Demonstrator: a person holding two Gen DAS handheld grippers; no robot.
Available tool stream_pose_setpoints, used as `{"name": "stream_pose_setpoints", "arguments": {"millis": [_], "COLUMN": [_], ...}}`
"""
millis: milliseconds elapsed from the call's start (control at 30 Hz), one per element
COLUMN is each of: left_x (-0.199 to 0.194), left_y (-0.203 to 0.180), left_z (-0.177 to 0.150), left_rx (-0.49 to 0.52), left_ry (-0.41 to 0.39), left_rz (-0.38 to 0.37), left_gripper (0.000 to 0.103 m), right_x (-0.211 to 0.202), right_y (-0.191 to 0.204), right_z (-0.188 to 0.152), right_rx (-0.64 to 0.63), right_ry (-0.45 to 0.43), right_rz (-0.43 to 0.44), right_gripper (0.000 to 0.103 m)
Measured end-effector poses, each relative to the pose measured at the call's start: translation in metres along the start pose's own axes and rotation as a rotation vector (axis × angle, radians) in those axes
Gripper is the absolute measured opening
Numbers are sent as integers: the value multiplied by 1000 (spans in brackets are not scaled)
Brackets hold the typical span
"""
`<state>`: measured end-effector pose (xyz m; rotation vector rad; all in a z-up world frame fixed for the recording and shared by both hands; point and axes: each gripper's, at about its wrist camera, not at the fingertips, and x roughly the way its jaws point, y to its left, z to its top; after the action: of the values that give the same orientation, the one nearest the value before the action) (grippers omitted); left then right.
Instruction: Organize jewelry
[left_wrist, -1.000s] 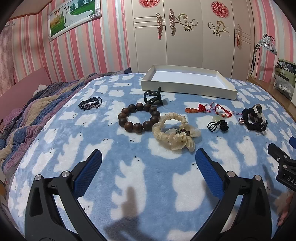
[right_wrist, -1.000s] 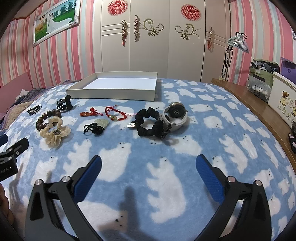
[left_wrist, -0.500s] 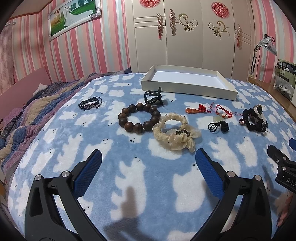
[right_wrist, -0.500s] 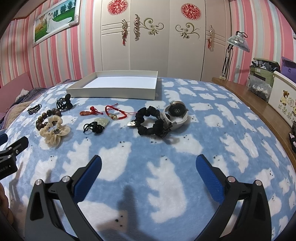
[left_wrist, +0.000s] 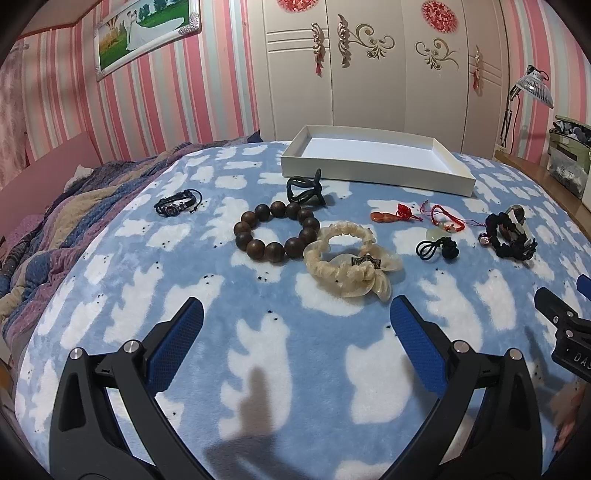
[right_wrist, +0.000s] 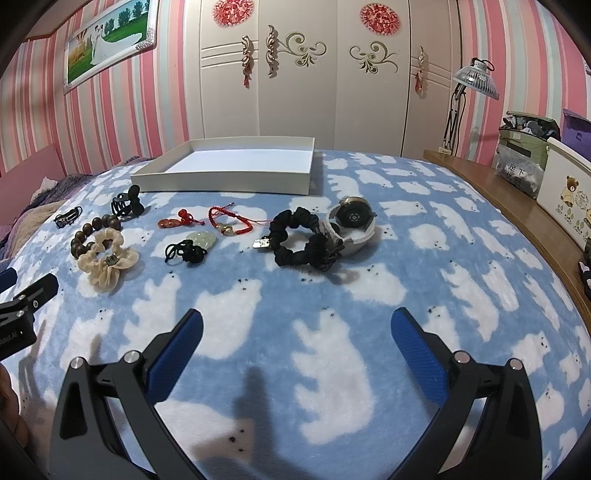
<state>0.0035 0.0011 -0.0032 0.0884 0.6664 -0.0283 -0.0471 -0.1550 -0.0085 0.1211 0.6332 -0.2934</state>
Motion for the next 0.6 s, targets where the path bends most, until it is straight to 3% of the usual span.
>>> {"name": "stream_pose_setpoints", "arguments": {"millis": [600], "left_x": [3], "left_y": [-1], "left_z": [0], "left_rx": [-7], "left_ry": [15], "left_rz": [-10], "left_gripper": [100], "right_x": [3], "right_y": [4], "right_z": [-3], "right_rx": [-4], "right_ry": [4], "right_rz": [2], "right_gripper": [101]}}
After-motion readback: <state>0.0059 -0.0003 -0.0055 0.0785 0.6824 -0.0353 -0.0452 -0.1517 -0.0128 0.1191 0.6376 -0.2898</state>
